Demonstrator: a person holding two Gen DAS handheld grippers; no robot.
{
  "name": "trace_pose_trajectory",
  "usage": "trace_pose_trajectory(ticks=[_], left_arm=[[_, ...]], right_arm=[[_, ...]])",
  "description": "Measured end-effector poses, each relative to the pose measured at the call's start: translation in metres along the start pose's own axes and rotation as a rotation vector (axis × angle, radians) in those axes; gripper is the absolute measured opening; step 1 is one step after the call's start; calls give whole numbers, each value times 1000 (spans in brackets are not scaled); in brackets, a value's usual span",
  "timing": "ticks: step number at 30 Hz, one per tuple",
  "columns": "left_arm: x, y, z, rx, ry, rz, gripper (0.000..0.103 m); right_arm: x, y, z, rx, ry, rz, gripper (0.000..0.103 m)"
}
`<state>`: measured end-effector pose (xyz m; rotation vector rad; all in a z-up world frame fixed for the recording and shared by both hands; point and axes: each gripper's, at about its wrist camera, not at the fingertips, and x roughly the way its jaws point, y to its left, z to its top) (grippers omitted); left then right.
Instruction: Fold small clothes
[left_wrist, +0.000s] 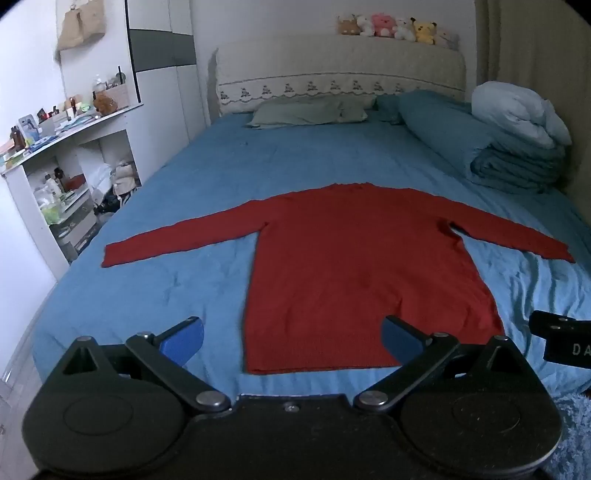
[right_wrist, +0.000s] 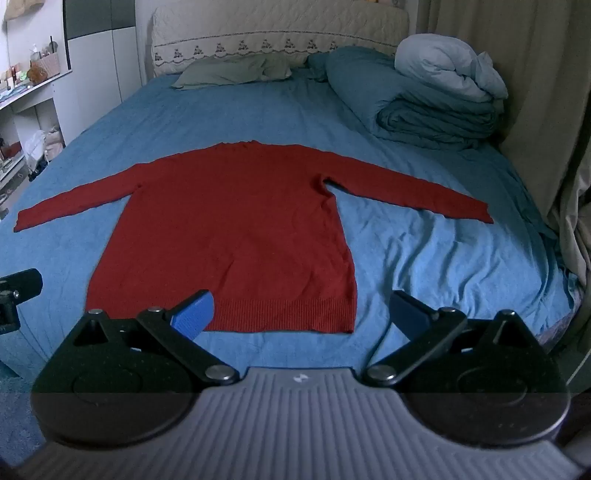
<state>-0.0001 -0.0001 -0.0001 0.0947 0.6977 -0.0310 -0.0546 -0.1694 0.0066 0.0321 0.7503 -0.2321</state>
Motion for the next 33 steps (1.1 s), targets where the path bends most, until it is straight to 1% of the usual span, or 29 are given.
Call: trace_pose_trajectory(ticks=[8,9,33], left_arm=[[-3,-6,1,21,-9,-2,103],[-4,3,-2,8,-12,0,103],[-6,2,3,7,-18,3,103]], right_arm=[[0,0,0,0,-5,0,103],[0,0,0,0,-4,0,103],[0,-2,1,0,-2,0,103]])
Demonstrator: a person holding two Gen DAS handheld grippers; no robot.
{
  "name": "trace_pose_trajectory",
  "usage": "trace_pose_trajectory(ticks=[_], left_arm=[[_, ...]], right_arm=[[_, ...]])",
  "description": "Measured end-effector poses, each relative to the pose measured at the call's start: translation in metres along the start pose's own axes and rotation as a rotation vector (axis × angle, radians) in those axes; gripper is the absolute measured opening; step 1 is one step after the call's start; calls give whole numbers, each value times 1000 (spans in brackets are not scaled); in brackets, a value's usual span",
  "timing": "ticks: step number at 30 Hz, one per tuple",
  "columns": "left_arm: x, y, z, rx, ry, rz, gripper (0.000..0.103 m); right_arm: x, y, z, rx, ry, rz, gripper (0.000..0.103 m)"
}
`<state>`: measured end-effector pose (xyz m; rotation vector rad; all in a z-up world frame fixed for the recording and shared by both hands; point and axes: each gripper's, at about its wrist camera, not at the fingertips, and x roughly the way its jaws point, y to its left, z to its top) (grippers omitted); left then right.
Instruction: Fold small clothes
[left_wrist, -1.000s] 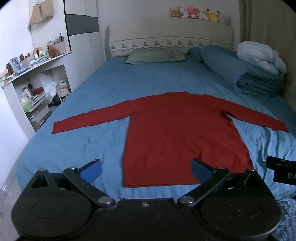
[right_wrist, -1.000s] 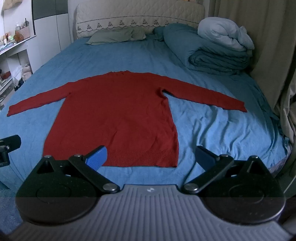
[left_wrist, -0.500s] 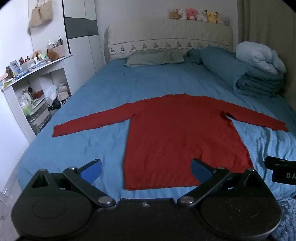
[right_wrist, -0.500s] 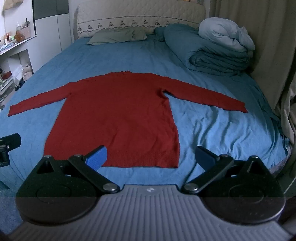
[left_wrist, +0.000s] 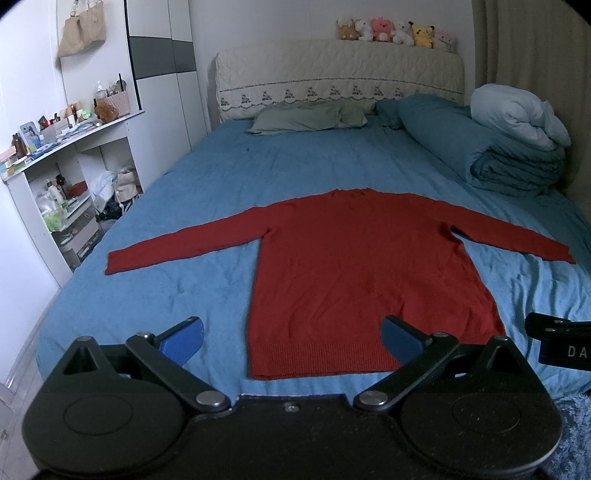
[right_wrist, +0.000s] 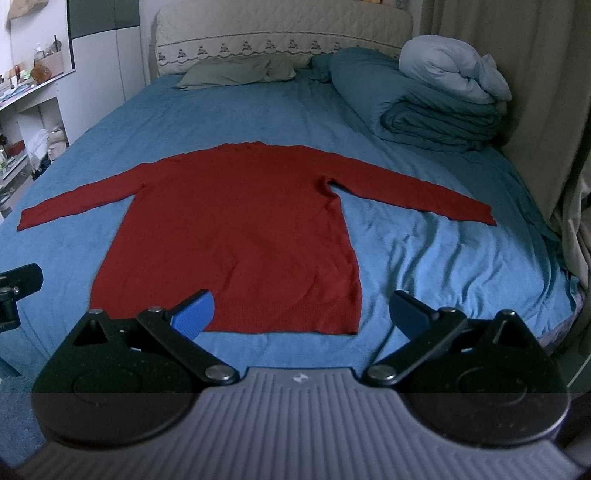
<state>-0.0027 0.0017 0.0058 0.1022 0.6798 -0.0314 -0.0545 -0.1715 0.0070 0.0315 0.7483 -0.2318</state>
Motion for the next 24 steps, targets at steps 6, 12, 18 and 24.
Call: trace_pose_trajectory(ticks=[6,12,18,24], left_arm=[[0,0,0,1,1,0,103],[-1,0,1,1,1,0,103],[-1,0,0,2,1,0,103],[0,0,0,2,1,0,103]], right_arm=[[-1,-6,-2,0,1,-1,103],[2,9,2,1,4,-1,103],[3,8,2,2,4,-1,103],[4,7,1,2,4,0,103]])
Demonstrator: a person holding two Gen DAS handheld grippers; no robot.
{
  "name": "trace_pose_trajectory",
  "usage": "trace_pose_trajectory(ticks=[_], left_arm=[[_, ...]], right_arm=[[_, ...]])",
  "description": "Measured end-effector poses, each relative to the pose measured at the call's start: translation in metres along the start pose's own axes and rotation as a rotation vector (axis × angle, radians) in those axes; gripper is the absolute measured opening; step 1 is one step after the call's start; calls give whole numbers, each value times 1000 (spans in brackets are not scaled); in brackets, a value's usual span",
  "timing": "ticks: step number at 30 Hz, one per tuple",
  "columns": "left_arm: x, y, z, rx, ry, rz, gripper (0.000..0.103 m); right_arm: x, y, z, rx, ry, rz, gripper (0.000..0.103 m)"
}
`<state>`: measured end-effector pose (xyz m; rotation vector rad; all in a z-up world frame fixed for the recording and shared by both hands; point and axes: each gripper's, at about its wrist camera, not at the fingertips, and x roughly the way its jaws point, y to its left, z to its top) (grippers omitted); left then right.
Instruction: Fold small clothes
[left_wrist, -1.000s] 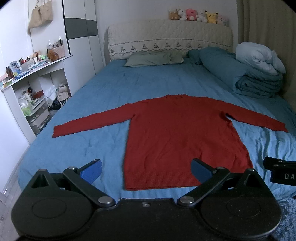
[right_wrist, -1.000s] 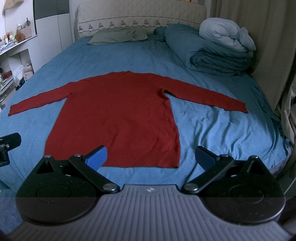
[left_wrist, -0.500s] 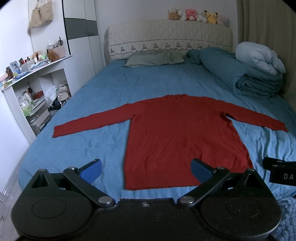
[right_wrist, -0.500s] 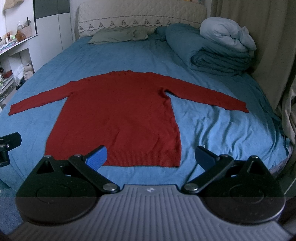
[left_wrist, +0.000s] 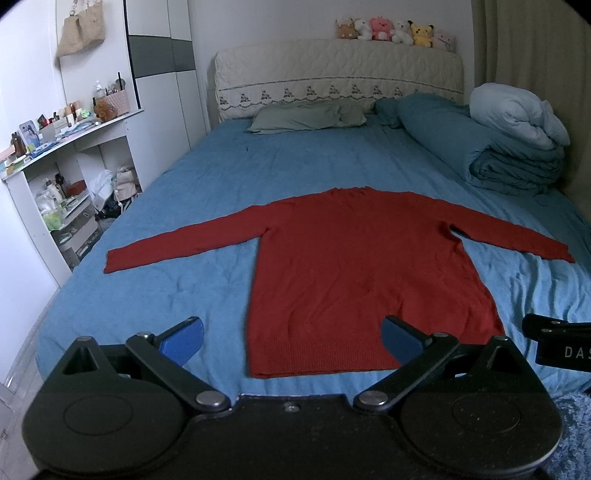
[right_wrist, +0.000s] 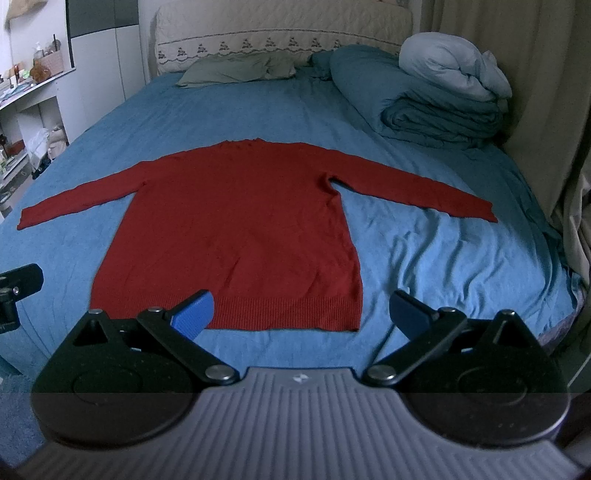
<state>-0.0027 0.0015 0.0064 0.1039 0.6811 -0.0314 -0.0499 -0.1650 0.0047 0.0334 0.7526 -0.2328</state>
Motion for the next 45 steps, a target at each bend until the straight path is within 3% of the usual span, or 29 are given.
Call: trace_pose_trajectory(ticks=[45], left_arm=[[-9,-1,6,-4,-13,-1,103]], right_arm=[[-12,-3,1,3,-15,10,103]])
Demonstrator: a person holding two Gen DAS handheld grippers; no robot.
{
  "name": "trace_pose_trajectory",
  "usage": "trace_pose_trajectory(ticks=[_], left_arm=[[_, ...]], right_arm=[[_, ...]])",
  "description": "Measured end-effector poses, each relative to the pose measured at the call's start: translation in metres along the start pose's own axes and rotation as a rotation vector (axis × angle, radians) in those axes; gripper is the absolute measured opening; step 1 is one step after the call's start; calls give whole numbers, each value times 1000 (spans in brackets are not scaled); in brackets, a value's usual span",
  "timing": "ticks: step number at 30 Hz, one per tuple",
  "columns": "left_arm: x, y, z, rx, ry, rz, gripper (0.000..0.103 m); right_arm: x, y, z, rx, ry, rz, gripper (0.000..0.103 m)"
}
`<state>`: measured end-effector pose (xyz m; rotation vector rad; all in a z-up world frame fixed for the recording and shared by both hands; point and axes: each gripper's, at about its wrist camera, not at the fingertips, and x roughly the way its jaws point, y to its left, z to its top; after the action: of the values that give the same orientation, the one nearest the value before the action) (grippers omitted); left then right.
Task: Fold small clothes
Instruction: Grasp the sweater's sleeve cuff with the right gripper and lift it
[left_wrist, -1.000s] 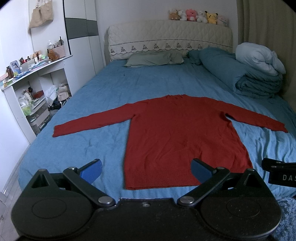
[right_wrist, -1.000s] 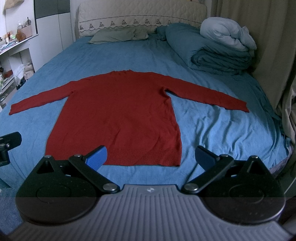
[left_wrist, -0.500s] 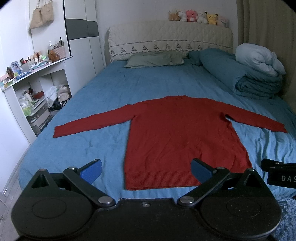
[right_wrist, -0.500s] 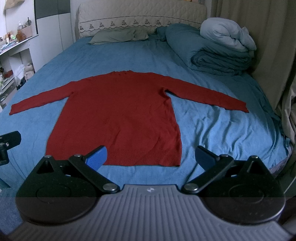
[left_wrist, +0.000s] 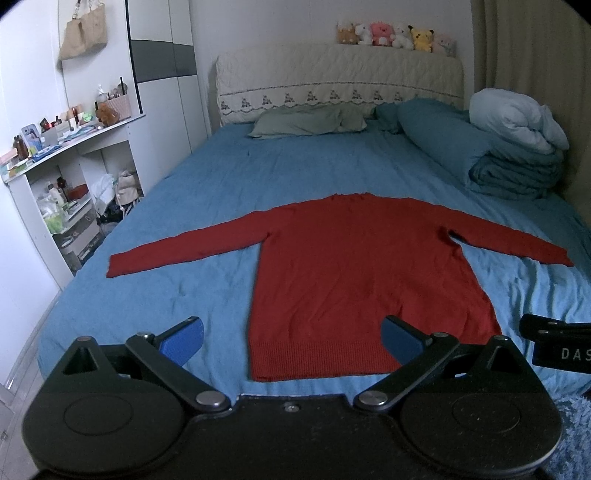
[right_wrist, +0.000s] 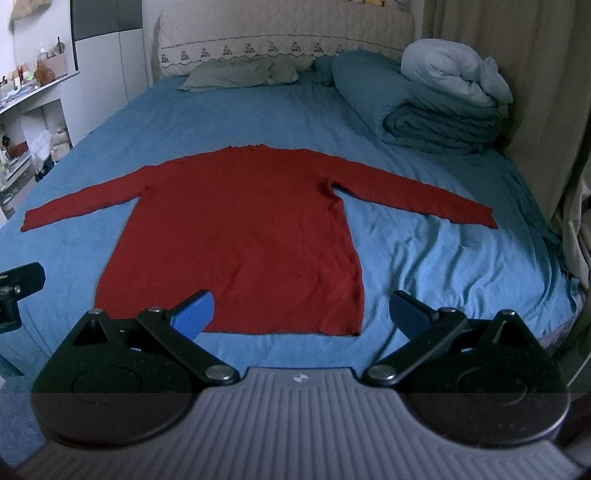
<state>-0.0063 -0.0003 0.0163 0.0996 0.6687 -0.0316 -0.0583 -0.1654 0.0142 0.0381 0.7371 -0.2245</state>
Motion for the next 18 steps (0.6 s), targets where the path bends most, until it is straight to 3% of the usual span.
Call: trace_pose_trajectory(ticks=[5,10,18], left_arm=[[4,-10,14,8,-26,-6,103],[26,-33,50,10,-68,-38,103],[108,-100,121,92,-128,-172,103]], right_arm=[[1,-12,12,23,-21,-18,103],[13,-51,37,73,-61,-71,103],[80,-150,89,181,-103,-188,103]])
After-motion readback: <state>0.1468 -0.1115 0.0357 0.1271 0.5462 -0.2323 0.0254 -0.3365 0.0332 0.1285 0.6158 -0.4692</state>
